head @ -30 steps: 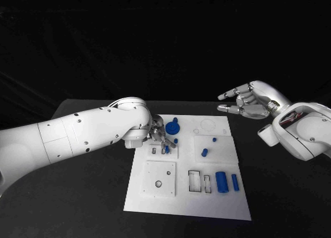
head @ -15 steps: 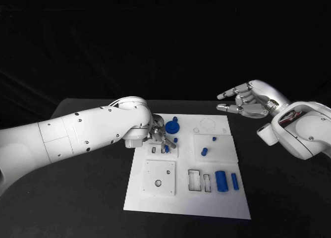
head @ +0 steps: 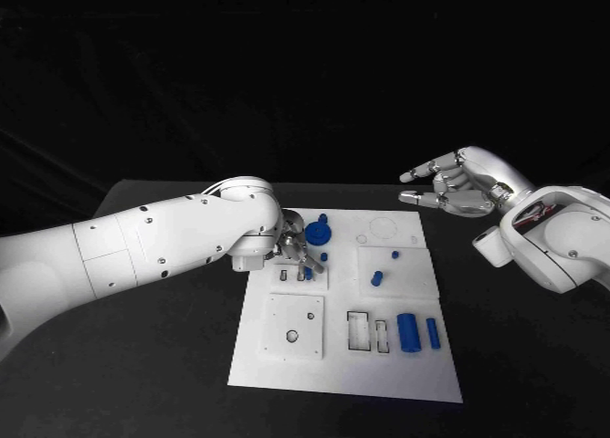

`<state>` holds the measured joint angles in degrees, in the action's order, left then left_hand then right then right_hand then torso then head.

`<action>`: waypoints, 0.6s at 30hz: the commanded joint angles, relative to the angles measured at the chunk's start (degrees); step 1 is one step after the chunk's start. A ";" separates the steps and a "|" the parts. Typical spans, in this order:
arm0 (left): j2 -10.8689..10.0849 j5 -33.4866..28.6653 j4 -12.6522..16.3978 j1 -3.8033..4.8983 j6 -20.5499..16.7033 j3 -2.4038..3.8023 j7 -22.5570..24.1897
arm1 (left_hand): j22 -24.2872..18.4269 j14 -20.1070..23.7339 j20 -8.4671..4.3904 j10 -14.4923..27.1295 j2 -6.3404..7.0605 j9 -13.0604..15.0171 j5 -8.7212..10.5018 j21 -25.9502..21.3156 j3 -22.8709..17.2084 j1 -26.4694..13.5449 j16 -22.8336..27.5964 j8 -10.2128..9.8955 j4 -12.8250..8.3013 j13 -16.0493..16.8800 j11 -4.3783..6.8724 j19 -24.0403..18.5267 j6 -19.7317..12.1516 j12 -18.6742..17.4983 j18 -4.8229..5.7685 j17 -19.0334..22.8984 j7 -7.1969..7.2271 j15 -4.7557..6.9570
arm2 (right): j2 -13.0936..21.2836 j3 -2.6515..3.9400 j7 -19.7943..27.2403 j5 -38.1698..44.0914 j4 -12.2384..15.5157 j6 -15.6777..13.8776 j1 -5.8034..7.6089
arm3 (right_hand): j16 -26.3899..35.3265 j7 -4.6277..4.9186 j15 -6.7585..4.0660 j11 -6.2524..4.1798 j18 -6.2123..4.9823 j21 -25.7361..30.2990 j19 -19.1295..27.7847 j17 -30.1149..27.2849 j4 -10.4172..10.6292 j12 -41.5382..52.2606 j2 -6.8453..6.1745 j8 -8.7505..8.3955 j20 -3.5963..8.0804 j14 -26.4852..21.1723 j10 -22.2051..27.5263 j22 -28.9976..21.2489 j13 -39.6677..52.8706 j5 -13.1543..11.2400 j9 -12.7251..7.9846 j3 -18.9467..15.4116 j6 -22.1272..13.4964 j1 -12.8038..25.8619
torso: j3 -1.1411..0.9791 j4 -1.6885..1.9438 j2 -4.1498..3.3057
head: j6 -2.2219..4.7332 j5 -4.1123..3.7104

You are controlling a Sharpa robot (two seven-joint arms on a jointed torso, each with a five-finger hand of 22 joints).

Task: Assemble the parts on the task board

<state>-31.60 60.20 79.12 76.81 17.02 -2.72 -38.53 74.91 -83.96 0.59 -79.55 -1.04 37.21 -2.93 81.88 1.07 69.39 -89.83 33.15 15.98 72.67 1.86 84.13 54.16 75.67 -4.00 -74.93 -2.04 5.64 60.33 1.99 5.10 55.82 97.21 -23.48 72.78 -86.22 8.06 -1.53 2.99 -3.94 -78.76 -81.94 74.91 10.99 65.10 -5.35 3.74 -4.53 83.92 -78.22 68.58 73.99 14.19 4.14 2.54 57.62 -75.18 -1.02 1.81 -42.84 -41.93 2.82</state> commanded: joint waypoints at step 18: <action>0.22 -0.52 0.03 0.05 1.89 0.00 0.05 | 0.96 -6.04 -0.23 -0.30 1.64 -0.05 -2.20 0.50 -13.66 10.23 -0.17 -2.69 -5.52 -0.01 0.63 1.46 0.09 -0.47 1.21 -15.07 0.53 0.25 | -0.27 -0.01 0.05 0.52 -0.10 1.13 -0.04 | 0.18 -0.13 0.10 -0.05 -0.37 0.18 0.23 9.88 0.06 -0.17 -0.07 0.27 0.11 4.76 0.42 -0.08 -0.07 0.26 0.09 -0.29 -0.15 -0.54 | 0.00 -0.02 -0.02 | -0.39 -0.09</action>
<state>-31.49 60.08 79.11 77.01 17.38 -2.57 -38.47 74.94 -83.97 0.60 -79.95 1.63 37.00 -4.81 82.11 -11.97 77.80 -89.83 30.60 10.85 72.90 2.26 84.13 54.23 75.34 -3.12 -74.92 -1.91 5.63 60.14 1.97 5.06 55.83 97.12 -23.15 72.76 -86.22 8.06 -1.53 2.99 -3.94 -78.76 -81.94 74.94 10.99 65.10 -5.35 3.74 -4.53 83.92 -78.22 68.59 73.99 14.19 4.18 2.54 57.63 -75.18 -0.99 1.78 -42.86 -42.28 2.75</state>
